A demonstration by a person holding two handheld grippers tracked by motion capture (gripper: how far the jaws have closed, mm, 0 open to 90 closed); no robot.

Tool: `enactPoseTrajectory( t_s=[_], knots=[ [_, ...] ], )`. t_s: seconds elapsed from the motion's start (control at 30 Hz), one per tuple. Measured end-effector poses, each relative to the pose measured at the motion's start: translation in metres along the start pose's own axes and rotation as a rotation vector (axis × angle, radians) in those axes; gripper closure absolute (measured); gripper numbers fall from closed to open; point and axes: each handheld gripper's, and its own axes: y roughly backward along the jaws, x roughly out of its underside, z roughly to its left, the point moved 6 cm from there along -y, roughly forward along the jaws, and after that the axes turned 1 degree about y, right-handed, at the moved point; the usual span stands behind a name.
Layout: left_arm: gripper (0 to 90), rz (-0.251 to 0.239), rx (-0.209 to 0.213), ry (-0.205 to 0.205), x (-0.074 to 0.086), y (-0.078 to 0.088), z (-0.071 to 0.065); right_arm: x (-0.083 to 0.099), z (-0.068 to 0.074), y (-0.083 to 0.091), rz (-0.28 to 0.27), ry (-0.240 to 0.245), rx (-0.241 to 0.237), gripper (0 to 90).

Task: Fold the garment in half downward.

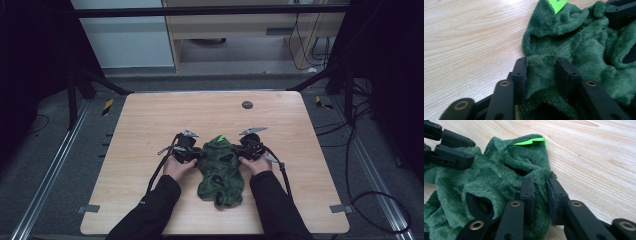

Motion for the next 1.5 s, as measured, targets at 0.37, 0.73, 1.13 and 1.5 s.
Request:
enactPoseTrajectory(
  t_s=[0.37, 0.73, 1.13, 1.5],
  knots=[
    [82.9, 0.009, -0.009, 0.018, 0.000, 0.002, 0.003, 0.000, 0.000, 0.001, 0.003, 0.006, 0.008, 84.0],
    [85.0, -0.083, -0.001, 0.008, -0.013, 0.026, -0.002, -0.010, 0.005, 0.018, -0.070, 0.016, -0.002, 84.3],
    [85.0, -0.151, 0.023, -0.048, -0.021, 0.059, -0.017, -0.019, 0.020, 0.045, -0.153, 0.070, -0.030, 84.2],
    [85.1, -0.198, 0.057, -0.106, -0.016, 0.086, -0.038, -0.022, 0.033, 0.063, -0.199, 0.109, -0.053, 84.2]
  ],
)
